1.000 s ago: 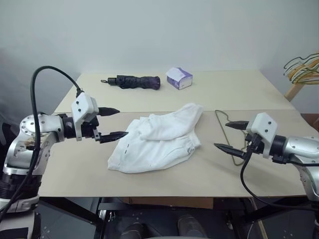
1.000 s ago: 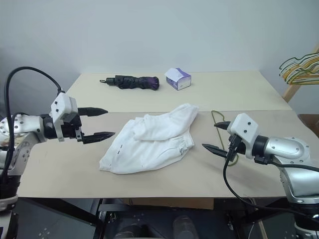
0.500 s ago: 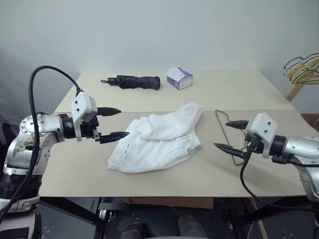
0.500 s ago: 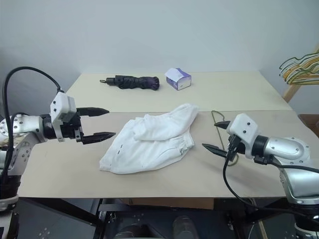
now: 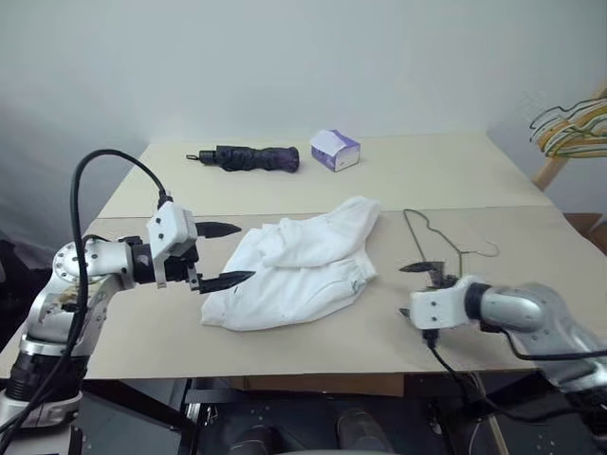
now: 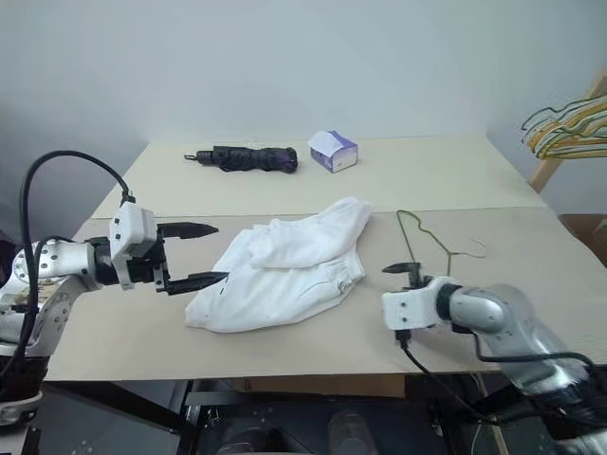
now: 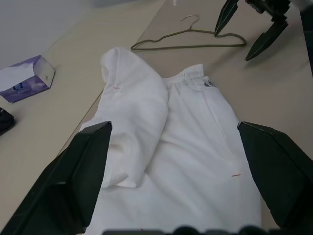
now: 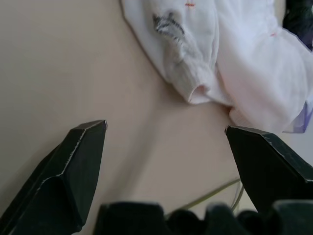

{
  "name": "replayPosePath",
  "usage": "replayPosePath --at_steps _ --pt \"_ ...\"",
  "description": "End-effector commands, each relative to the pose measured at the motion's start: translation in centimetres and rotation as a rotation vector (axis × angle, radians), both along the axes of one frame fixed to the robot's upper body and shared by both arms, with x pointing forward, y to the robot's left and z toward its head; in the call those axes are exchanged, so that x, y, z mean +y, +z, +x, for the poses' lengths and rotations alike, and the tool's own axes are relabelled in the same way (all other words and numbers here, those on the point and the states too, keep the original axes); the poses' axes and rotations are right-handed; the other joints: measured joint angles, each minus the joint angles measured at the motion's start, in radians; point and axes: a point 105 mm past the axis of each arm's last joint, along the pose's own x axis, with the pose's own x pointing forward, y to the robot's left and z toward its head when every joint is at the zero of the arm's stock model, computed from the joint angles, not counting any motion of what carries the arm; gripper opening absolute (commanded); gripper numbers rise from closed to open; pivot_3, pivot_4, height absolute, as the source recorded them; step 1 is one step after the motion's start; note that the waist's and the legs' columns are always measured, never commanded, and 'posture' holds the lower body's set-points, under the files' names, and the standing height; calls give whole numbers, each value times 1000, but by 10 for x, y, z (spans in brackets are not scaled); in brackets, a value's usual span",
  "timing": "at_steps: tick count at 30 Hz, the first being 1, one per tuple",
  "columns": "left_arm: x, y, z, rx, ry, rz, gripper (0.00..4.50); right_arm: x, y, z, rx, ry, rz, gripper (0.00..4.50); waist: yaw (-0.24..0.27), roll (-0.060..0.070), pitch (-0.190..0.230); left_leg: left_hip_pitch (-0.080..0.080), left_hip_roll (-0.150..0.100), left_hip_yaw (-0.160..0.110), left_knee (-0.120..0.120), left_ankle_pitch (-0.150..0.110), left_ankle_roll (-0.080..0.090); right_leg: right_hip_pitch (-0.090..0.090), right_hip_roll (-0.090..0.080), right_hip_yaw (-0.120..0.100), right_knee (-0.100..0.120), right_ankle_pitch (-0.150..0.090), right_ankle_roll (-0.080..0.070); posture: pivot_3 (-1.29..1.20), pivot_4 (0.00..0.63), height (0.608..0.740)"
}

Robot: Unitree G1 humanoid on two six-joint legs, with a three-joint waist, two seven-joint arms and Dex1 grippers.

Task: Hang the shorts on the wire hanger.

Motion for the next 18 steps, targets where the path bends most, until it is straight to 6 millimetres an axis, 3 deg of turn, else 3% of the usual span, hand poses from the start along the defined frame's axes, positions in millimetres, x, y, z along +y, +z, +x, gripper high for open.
replayPosePath --at_steps 1,4,7,12,18 --pt "-3 8 2 -42 -1 7 4455 13 2 24 -108 43 -62 4500 -6 0 0 4 0 0 -1 0 0 4 0 0 -1 0 0 -270 12 740" --pt "-5 7 2 -45 2 4 4455 32 -1 42 -144 98 -89 4500 -18 0 0 7 0 -1 -1 0 0 6 0 -1 -1 0 0 -260 5 740" --pt "-5 2 -1 -42 4 19 4500 42 -3 48 -156 144 -105 3974 -25 0 0 7 -1 -2 -1 2 4 6 1 -1 -1 0 0 -251 0 740" --pt "-3 -9 -4 -47 25 74 4500 52 -11 48 -149 214 -118 2328 -25 0 0 7 -1 -3 -1 4 7 6 1 -1 0 0 0 -234 0 740" --pt "11 -41 -16 -83 -31 299 4500 49 -15 46 -142 225 -123 304 -26 0 0 9 -1 -3 -2 4 7 7 1 -1 0 0 0 -233 0 740"
